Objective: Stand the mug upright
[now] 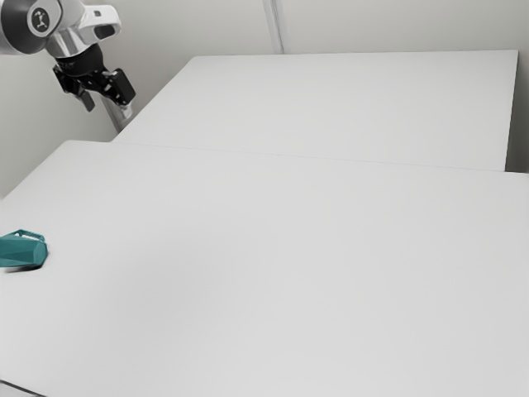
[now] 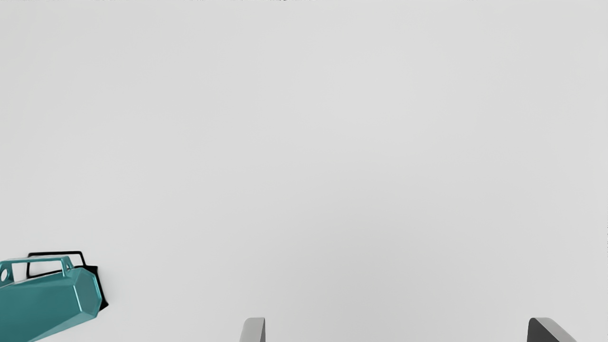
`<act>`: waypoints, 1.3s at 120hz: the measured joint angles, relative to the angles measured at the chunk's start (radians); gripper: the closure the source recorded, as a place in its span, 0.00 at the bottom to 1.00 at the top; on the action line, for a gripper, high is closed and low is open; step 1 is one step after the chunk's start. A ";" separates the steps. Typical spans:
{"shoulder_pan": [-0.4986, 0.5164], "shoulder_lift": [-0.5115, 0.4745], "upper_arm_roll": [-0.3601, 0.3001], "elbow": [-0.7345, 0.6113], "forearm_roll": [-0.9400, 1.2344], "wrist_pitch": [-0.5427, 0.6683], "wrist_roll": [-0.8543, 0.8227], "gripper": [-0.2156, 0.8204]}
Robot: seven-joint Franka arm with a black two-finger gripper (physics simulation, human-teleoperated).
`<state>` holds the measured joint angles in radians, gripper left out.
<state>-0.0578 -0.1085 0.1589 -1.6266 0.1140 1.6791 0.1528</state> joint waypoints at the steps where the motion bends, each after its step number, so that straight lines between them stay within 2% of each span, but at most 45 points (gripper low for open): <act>1: 0.000 0.000 0.000 0.000 0.000 0.000 0.000 0.21; 42: 0.006 -0.008 0.000 -0.022 -0.002 0.007 0.009 0.21; 59: 0.068 -0.008 0.003 -0.039 -0.005 0.010 0.012 0.21; 67: 0.142 -0.009 0.004 -0.068 -0.045 0.010 0.013 0.21; 102: 0.581 0.017 0.003 -0.193 -0.297 -0.010 0.108 0.21; 125: 0.835 0.125 0.004 -0.194 -0.385 -0.055 0.260 0.21; 139: 0.942 0.199 0.005 -0.183 -0.428 -0.065 0.371 0.21; 156: 0.959 0.293 0.004 -0.132 -0.472 -0.069 0.509 0.21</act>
<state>0.9009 0.1845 0.1633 -1.7589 -0.3577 1.6099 0.6614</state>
